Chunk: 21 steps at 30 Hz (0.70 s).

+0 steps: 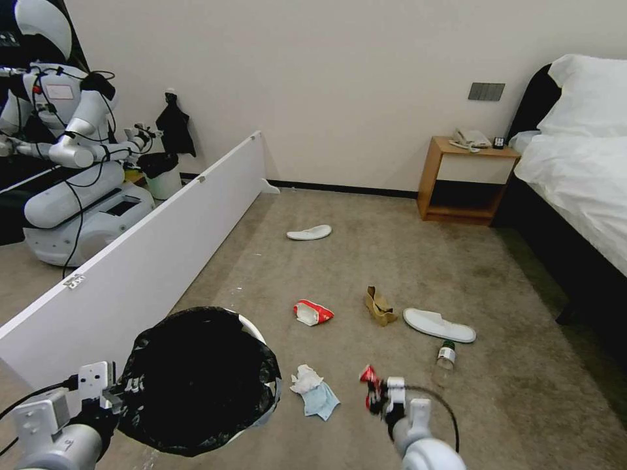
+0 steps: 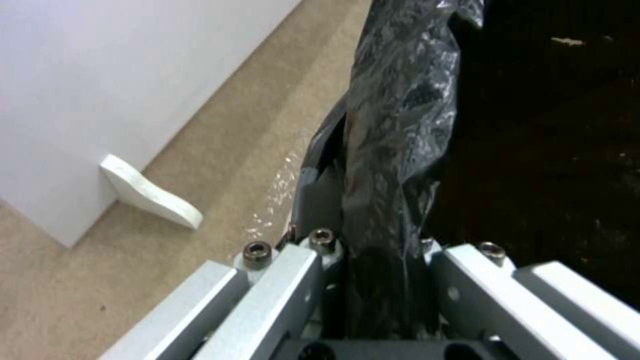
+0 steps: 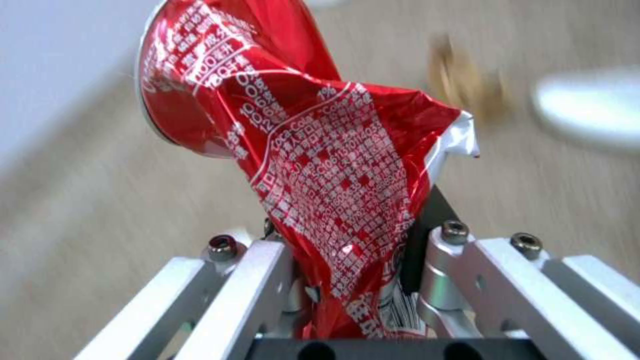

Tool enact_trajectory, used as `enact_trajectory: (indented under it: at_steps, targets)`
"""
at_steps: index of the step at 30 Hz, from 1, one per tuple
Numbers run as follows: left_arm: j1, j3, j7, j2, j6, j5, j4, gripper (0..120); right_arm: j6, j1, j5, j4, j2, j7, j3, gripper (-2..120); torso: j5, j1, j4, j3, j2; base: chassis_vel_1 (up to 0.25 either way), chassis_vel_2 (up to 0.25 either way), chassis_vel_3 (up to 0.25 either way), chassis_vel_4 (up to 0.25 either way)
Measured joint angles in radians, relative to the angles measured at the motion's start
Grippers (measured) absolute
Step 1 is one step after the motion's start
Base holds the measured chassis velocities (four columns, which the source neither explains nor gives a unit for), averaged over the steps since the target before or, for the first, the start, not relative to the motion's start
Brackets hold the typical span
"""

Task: Pick up the trash bin, then pick up the garbage from the floor and place it into the trash bin.

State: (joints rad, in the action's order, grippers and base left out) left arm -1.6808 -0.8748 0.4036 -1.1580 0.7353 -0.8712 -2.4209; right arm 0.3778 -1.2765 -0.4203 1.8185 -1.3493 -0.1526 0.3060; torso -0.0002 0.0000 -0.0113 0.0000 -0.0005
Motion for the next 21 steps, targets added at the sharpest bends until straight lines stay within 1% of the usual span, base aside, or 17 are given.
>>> enact_trajectory:
  at_steps: [2, 4, 5, 7, 8, 10, 11, 13, 14, 15, 16, 18, 19, 21]
  targets:
    - [0.0, 0.003, 0.004, 0.003, 0.0, -0.006, 0.002, 3, -0.016, 0.01, -0.009, 0.017, 0.006, 0.008, -0.001, 18, 0.0, 0.0, 0.0, 0.0, 0.0, 0.0, 0.0, 0.0, 0.0]
    - [-0.005, 0.011, 0.013, 0.019, 0.001, -0.025, 0.008, 3, -0.069, 0.065, -0.049, 0.064, 0.027, 0.039, -0.017, 18, 0.0, 0.0, 0.0, 0.0, 0.0, 0.0, 0.0, 0.0, 0.0]
    - [-0.005, 0.011, 0.013, 0.019, 0.001, -0.025, 0.008, 3, -0.069, 0.065, -0.049, 0.064, 0.027, 0.039, -0.017, 18, 0.0, 0.0, 0.0, 0.0, 0.0, 0.0, 0.0, 0.0, 0.0]
    - [-0.005, 0.015, 0.033, 0.035, 0.001, -0.067, 0.009, 3, -0.139, 0.149, -0.084, 0.091, 0.043, 0.086, -0.053, 18, 0.0001, 0.0, 0.0001, 0.0, 0.0, 0.0, 0.0, 0.0, 0.0]
    - [-0.005, 0.015, 0.033, 0.035, 0.001, -0.067, 0.009, 3, -0.139, 0.149, -0.084, 0.091, 0.043, 0.086, -0.053, 18, 0.0001, 0.0, 0.0001, 0.0, 0.0, 0.0, 0.0, 0.0, 0.0]
    - [-0.003, 0.018, 0.057, 0.057, 0.001, -0.12, 0.016, 3, -0.211, 0.245, -0.132, 0.098, 0.068, 0.138, -0.114, 18, 0.0001, 0.0, 0.0002, 0.0, 0.0, 0.0, 0.0, 0.0, 0.0]
    - [-0.003, 0.018, 0.057, 0.057, 0.001, -0.12, 0.016, 3, -0.211, 0.245, -0.132, 0.098, 0.068, 0.138, -0.114, 18, 0.0001, 0.0, 0.0002, 0.0, 0.0, 0.0, 0.0, 0.0, 0.0]
    - [0.003, 0.02, 0.06, 0.078, 0.001, -0.14, 0.028, 3, -0.24, 0.313, -0.188, 0.103, 0.087, 0.173, -0.168, 18, 0.0, 0.0, -0.0001, 0.0, 0.0, 0.0, 0.0, 0.0, 0.0]
    - [0.003, 0.02, 0.06, 0.078, 0.001, -0.14, 0.028, 3, -0.24, 0.313, -0.188, 0.103, 0.087, 0.173, -0.168, 18, 0.0, 0.0, -0.0001, 0.0, 0.0, 0.0, 0.0, 0.0, 0.0]
    - [0.009, 0.023, 0.061, 0.091, 0.001, -0.148, 0.038, 3, -0.26, 0.354, -0.221, 0.103, 0.092, 0.191, -0.203, 18, 0.0001, 0.0, 0.0, 0.0, 0.0, 0.0, 0.0, 0.0, 0.0]
    - [0.009, 0.023, 0.061, 0.091, 0.001, -0.148, 0.038, 3, -0.26, 0.354, -0.221, 0.103, 0.092, 0.191, -0.203, 18, 0.0001, 0.0, 0.0, 0.0, 0.0, 0.0, 0.0, 0.0, 0.0]
    - [0.024, 0.036, 0.063, 0.113, 0.001, -0.169, 0.053, 3, -0.291, 0.449, -0.305, 0.103, 0.095, 0.228, -0.281, 18, -0.0002, 0.0, 0.0002, 0.0, 0.0, 0.0, 0.0, 0.0, 0.0]
    - [0.024, 0.036, 0.063, 0.113, 0.001, -0.169, 0.053, 3, -0.291, 0.449, -0.305, 0.103, 0.095, 0.228, -0.281, 18, -0.0002, 0.0, 0.0002, 0.0, 0.0, 0.0, 0.0, 0.0, 0.0]
    - [0.033, 0.042, 0.064, 0.124, 0.001, -0.179, 0.064, 3, -0.323, 0.519, -0.375, 0.098, 0.087, 0.267, -0.349, 18, -0.0001, 0.0, -0.0001, 0.0, 0.0, 0.0, 0.0, 0.0, 0.0]
